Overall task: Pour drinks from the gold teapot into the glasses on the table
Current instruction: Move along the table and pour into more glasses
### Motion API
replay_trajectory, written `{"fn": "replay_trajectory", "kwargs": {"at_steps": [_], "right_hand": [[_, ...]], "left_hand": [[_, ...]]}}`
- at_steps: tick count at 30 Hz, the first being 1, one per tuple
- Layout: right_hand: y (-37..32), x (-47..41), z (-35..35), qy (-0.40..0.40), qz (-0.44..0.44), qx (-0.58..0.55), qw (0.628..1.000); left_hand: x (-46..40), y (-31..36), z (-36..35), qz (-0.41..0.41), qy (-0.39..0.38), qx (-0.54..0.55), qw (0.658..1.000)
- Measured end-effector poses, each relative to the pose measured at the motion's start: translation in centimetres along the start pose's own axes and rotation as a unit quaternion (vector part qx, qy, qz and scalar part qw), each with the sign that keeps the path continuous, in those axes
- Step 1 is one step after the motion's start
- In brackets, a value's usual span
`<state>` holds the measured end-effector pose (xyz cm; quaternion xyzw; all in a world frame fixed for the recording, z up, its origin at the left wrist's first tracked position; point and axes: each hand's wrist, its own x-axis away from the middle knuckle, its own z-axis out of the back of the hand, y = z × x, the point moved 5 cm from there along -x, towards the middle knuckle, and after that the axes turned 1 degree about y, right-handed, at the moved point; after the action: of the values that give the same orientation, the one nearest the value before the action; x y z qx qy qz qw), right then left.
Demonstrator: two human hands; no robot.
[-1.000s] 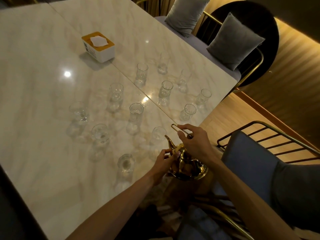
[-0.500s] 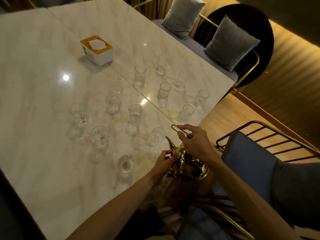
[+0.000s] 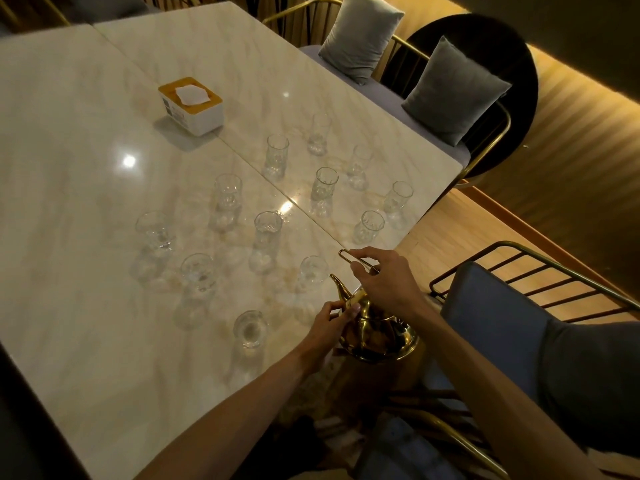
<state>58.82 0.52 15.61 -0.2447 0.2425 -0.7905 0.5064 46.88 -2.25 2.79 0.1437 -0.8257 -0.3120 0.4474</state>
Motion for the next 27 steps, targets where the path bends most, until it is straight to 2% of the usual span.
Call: {"fn": "replay_trajectory", "kwargs": {"at_steps": [17,27], "right_hand": [[0.4,0.3,-0.5,0.000,0.000,0.008,1.000],[2.4,2.4,-1.2,0.037,-0.012,-0.078,0.996]], "left_hand": [[-0.1,-0.8,0.4,-0.017,0.005,0.003,1.000],[-0.7,-1.3,1.8,-0.058,0.043,-0.063,0.995]]}}
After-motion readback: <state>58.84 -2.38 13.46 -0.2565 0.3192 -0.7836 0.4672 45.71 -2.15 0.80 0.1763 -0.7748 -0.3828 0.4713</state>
